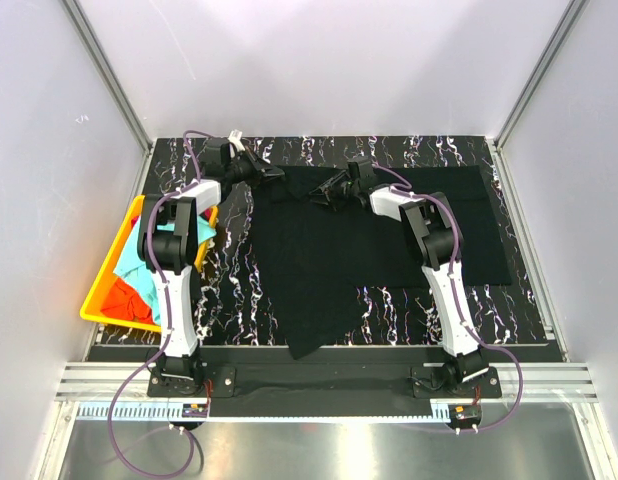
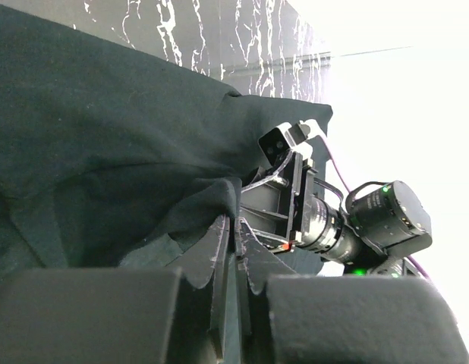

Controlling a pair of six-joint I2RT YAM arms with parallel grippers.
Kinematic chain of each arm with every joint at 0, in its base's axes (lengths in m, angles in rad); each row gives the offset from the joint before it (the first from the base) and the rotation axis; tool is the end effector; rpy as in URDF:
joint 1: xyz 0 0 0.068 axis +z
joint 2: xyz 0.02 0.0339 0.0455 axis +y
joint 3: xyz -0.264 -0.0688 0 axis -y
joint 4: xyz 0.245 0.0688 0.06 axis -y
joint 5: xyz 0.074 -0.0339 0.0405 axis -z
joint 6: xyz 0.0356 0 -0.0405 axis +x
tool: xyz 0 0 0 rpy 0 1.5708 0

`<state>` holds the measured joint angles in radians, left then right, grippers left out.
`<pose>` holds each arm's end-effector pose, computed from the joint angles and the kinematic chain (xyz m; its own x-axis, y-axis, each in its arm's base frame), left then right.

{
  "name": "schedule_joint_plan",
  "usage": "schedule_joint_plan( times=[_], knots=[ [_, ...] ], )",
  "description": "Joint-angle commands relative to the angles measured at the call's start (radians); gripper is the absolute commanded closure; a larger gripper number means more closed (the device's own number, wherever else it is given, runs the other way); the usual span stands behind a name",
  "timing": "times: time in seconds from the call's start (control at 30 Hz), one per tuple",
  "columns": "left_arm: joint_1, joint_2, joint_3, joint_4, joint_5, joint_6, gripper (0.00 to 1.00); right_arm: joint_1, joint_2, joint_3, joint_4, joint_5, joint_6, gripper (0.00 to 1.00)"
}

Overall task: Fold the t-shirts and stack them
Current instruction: Fold the tshirt

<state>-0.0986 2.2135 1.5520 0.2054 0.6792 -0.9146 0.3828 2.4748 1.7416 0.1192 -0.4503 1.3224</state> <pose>0.4951 -0.0714 0.1769 -0.7728 -0.5430 -0.3285 0.0419 0.4729 -0.8801 0.4917 0.2147 0.0963 -0.7772 0.6278 0.0421 0.3542 0.3812 0.8539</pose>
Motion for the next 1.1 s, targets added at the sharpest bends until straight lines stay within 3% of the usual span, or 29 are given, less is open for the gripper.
schedule_joint_plan(
  times=[0.0, 0.13, 0.27, 0.3, 0.43, 0.8, 1.07],
  knots=[
    [0.005, -0.026, -0.021, 0.063, 0.028, 0.000, 0.92, 0.021, -0.030, 0.030, -0.167, 0.160, 0.034, 0.62],
    [0.005, -0.029, -0.041, 0.078, 0.034, -0.007, 0.92, 0.019, -0.014, 0.036, -0.176, 0.179, 0.049, 0.69],
    [0.005, -0.034, -0.046, 0.080, 0.039, -0.006, 0.93, 0.021, 0.007, 0.059, -0.181, 0.163, 0.032, 0.83],
    [0.005, -0.034, -0.044, 0.078, 0.040, -0.001, 0.93, 0.021, 0.006, 0.062, -0.182, 0.167, 0.031, 0.90],
    [0.007, -0.041, -0.041, 0.062, 0.040, 0.014, 0.94, 0.021, 0.006, 0.079, -0.182, 0.157, -0.003, 1.00],
    [0.011, -0.087, -0.056, 0.005, 0.048, 0.056, 0.96, 0.021, -0.175, 0.013, -0.226, 0.128, -0.126, 1.00],
    [0.010, -0.169, -0.151, -0.023, 0.046, 0.072, 0.96, 0.019, -0.254, -0.046, -0.279, 0.085, -0.221, 1.00]
  ],
)
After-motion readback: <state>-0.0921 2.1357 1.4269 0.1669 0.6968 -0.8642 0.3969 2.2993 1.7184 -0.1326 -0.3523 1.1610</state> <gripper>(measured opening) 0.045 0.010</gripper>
